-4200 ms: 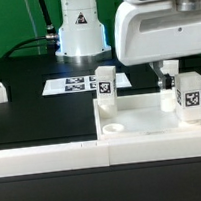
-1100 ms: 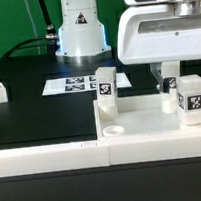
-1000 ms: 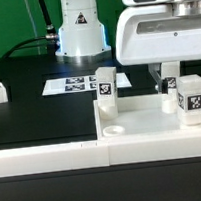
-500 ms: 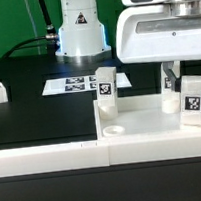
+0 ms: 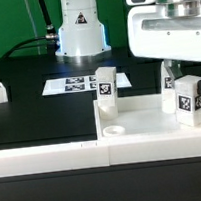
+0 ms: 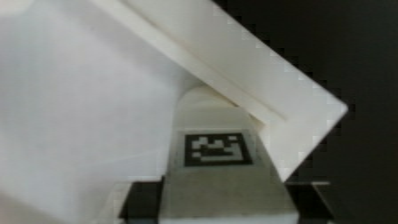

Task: Assemble square table

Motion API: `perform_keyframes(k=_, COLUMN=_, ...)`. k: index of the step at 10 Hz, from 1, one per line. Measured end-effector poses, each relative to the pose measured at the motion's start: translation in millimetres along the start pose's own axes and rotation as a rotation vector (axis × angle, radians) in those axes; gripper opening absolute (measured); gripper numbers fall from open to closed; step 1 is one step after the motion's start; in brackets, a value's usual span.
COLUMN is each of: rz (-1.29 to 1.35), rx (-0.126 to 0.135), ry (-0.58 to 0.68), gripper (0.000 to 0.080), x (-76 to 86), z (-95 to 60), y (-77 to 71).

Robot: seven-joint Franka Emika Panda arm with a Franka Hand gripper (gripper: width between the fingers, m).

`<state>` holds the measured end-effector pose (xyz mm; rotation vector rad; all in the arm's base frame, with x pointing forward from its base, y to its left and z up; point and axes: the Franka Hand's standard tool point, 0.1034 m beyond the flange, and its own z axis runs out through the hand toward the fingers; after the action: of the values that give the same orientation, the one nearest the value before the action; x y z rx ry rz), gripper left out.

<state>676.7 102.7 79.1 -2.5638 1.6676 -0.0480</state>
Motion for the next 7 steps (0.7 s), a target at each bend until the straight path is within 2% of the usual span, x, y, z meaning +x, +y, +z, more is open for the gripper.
perform_keyframes(k=2, rz=0.408, rx=0.055, ry=-0.054, gripper=0.029, x=-2.3, z=2.3, y=0.9)
perform_keyframes(k=5, rz=0.581, rx=0.048, ry=-0.063, gripper=0.029, x=-3.5, z=0.8, y=-0.1)
perform_keyframes(k=6, rz=0.565, rx=0.049, ry=-0.062, gripper=0.0389, x=-3.7, z=0.8, y=-0.2)
perform_keyframes(k=7, rz=0.494, rx=0.042, ry=-0.058, gripper=0.0389, x=-4.4, z=1.2, y=1.1)
